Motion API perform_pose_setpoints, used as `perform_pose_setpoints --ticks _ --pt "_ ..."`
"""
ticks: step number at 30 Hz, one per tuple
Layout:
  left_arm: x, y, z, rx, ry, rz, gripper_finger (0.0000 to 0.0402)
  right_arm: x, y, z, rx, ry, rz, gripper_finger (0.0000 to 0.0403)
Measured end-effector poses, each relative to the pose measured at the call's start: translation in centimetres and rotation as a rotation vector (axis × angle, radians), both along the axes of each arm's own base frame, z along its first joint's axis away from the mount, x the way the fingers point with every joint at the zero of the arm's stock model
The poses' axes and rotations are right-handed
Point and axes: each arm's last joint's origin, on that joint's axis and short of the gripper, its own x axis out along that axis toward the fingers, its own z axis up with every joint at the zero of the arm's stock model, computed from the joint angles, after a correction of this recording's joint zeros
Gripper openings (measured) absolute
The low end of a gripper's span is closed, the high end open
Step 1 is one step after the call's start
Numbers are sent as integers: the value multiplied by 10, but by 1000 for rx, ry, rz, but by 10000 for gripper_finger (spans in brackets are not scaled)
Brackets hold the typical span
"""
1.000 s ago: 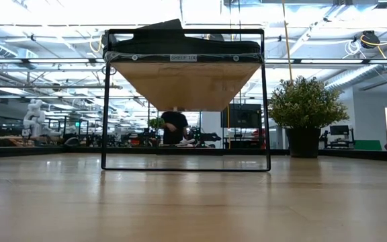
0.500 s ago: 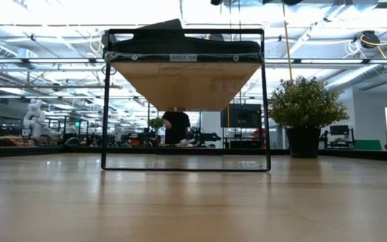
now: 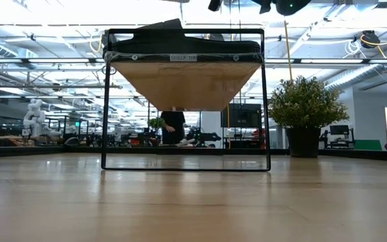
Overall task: Pick and place slides into the shelf
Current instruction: Put the pink slide on the shelf
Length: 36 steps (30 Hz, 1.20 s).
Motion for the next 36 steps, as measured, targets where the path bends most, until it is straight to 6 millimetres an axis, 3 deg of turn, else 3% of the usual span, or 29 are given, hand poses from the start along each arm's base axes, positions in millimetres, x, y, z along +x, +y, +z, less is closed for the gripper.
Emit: perform_pose_setpoints --ticks 6,18,36 --pt "16 13 -10 -14 19 -2 0 -4 -11 -2 46 26 -7 39" --pt "33 25 -10 -14 37 -30 0 -5 -27 -9 253 57 -7 134" --pt "33 46 -17 -36 217 -41 0 -6 -28 -11 399 95 147 148"
